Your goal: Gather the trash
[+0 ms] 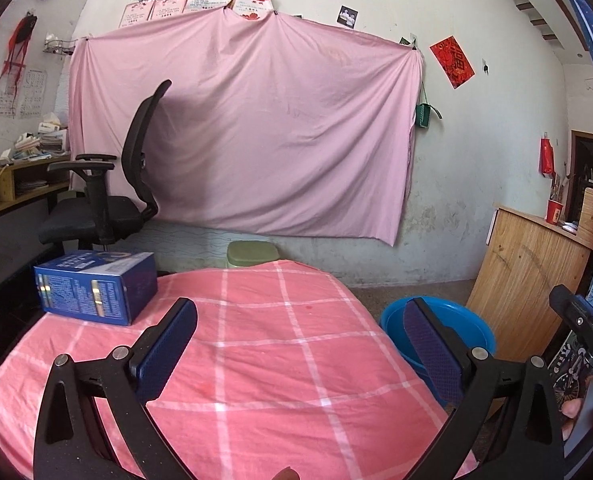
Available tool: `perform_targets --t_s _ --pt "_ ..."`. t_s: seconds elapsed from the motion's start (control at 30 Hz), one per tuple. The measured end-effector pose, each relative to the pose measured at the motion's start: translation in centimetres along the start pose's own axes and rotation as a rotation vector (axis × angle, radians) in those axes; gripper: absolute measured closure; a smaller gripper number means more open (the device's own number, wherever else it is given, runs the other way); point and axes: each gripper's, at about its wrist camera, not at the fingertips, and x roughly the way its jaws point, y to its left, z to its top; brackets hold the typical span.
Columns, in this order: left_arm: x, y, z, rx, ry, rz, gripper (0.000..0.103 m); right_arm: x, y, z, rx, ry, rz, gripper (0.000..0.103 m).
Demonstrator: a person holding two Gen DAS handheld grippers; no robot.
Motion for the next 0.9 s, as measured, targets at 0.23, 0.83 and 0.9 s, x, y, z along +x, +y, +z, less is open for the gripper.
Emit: perform_targets --t_s 0.23,0.83,0.9 --pt "-3.4 1.3 -0.9 0.009 -0.027 0.028 0.002 -2.4 1.8 -0.9 -0.029 -0.008 0.005 0.0" --pt "-9.0 3.4 -5.2 0.011 -0.044 0.068 0.002 -7.0 5.1 -3.8 -0.064 0.017 0.017 0.0" --pt "-9.6 3.6 -6.1 0.013 -0.035 0.07 0.002 -7.4 5.6 -4.6 -0.063 0.03 0.014 0.0"
